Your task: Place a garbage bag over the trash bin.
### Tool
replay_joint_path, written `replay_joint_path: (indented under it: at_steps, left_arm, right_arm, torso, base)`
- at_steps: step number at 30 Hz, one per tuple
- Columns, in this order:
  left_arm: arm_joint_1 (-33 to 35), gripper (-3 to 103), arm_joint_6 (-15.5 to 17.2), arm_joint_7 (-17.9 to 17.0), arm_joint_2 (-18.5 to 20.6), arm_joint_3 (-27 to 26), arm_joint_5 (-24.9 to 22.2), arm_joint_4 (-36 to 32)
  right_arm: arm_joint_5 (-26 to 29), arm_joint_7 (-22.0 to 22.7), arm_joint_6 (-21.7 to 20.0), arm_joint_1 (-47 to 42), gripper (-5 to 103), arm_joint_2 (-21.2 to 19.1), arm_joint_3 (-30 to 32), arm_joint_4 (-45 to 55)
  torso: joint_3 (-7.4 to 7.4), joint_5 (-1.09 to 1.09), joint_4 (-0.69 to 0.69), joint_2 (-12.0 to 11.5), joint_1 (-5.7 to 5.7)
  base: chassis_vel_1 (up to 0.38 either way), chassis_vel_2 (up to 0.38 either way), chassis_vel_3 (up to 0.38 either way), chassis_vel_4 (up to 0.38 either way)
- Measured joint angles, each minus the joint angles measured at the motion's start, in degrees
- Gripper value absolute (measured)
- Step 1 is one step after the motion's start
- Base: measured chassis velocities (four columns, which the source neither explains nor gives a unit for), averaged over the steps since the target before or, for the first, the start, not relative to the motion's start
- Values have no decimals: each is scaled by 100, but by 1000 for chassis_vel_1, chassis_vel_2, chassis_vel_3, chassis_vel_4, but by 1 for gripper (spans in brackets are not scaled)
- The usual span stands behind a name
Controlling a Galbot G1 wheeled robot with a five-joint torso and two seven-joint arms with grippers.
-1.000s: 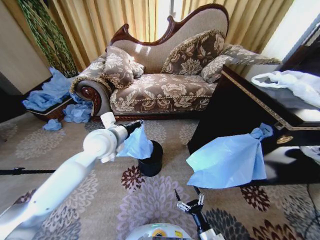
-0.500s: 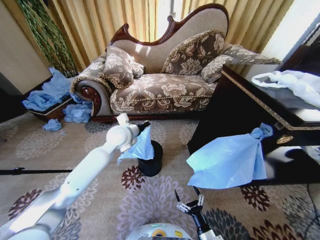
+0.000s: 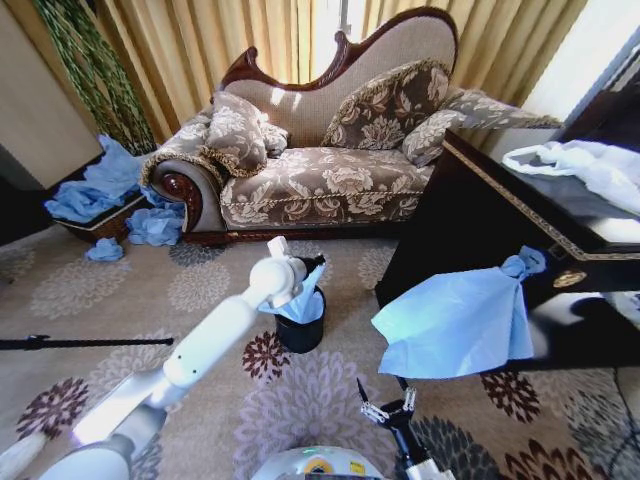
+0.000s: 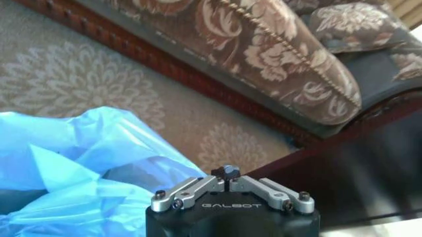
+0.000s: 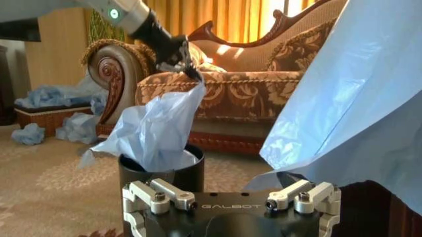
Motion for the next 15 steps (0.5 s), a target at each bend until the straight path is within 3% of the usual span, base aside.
replay_joint_path:
  at_steps: [10, 15]
  left_arm:
    - [27, 0, 131, 158, -239, 21, 139, 461]
    - [83, 22, 237, 259, -221, 35, 162, 461]
  right_arm:
    - [163, -18, -116, 55, 100, -19, -108, 108]
    - [224, -22, -143, 88, 100, -57, -90, 70]
  torso:
    - [0, -1, -1, 0, 0]
    - [0, -2, -1, 0, 0]
  base:
    - [0, 0, 0, 0]
    - [0, 0, 0, 0]
